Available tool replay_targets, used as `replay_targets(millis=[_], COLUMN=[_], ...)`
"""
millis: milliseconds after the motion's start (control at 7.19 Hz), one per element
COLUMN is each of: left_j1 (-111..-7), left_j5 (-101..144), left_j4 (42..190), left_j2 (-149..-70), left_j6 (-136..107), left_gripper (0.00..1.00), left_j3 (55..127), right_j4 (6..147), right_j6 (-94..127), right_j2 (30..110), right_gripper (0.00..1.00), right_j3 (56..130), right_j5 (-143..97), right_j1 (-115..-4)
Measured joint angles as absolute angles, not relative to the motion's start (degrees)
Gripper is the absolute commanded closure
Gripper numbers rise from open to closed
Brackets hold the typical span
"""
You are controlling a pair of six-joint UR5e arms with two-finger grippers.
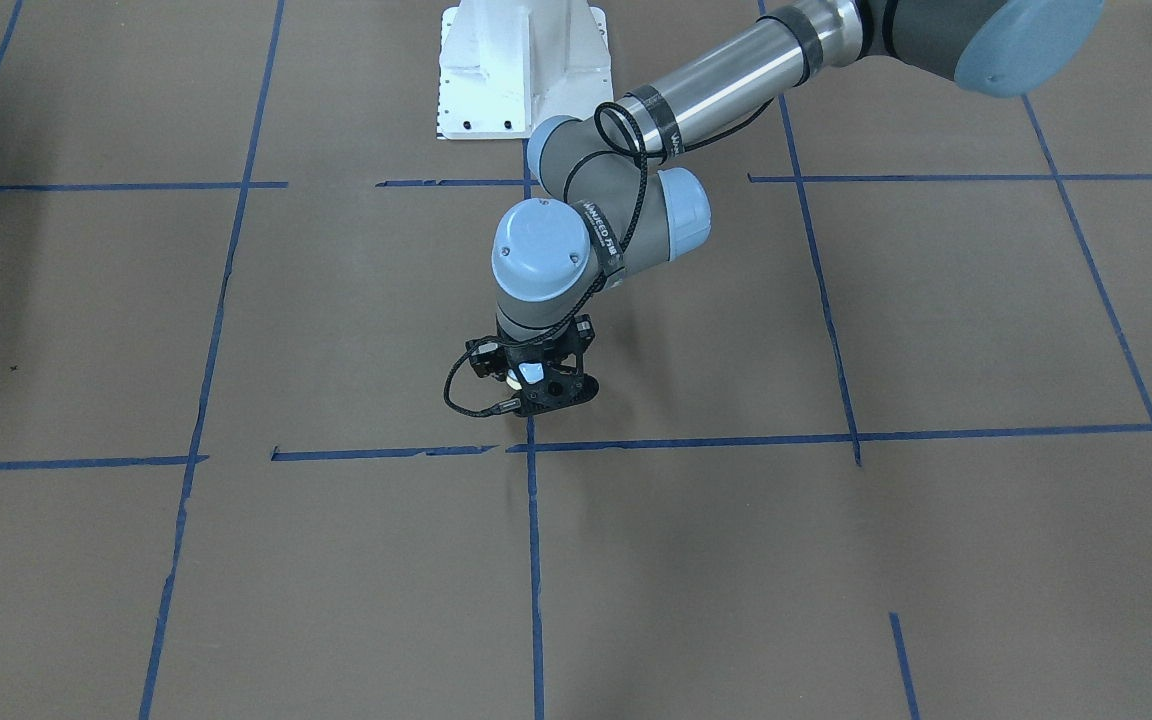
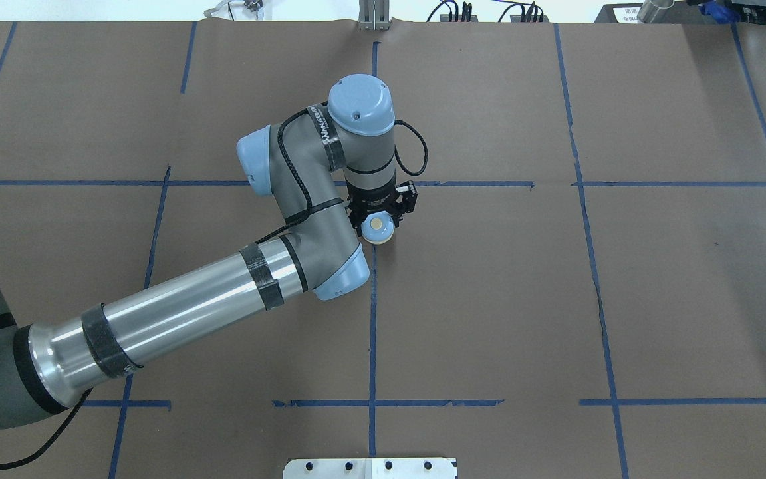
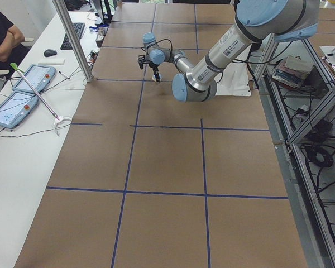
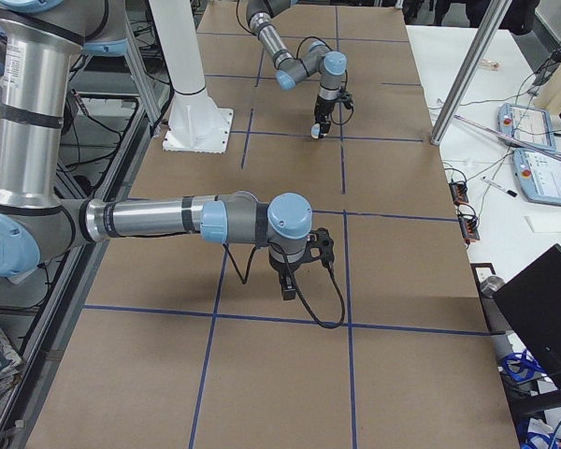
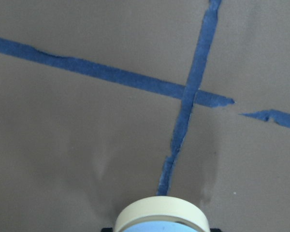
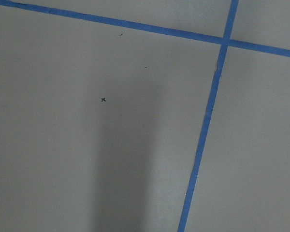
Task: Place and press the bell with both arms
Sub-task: 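Lower the bell onto the grid crossing and open the left gripper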
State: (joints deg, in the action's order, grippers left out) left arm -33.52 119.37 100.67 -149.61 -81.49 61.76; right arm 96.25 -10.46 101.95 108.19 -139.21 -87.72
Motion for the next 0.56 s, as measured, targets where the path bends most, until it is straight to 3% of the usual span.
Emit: replay_targets(millis=[139, 557], left_j1=[-33.3, -33.3], left_j5=[119.4, 119.3], left_j4=[100.6, 100.2], left_j2=[-149.6, -149.5], left_j6=[-82.0, -82.1], left_gripper=[0.01, 0.00], left_j3=[61.8, 62.4], right_j4=[96.2, 96.2], right_j6=[-10.5, -10.8], right_j2=[102.0, 101.9], right_gripper=[0.00, 0.00], right_j3=[108.2, 108.5], right_j5=[-139.3, -139.6], right_j1=[-87.7, -87.1])
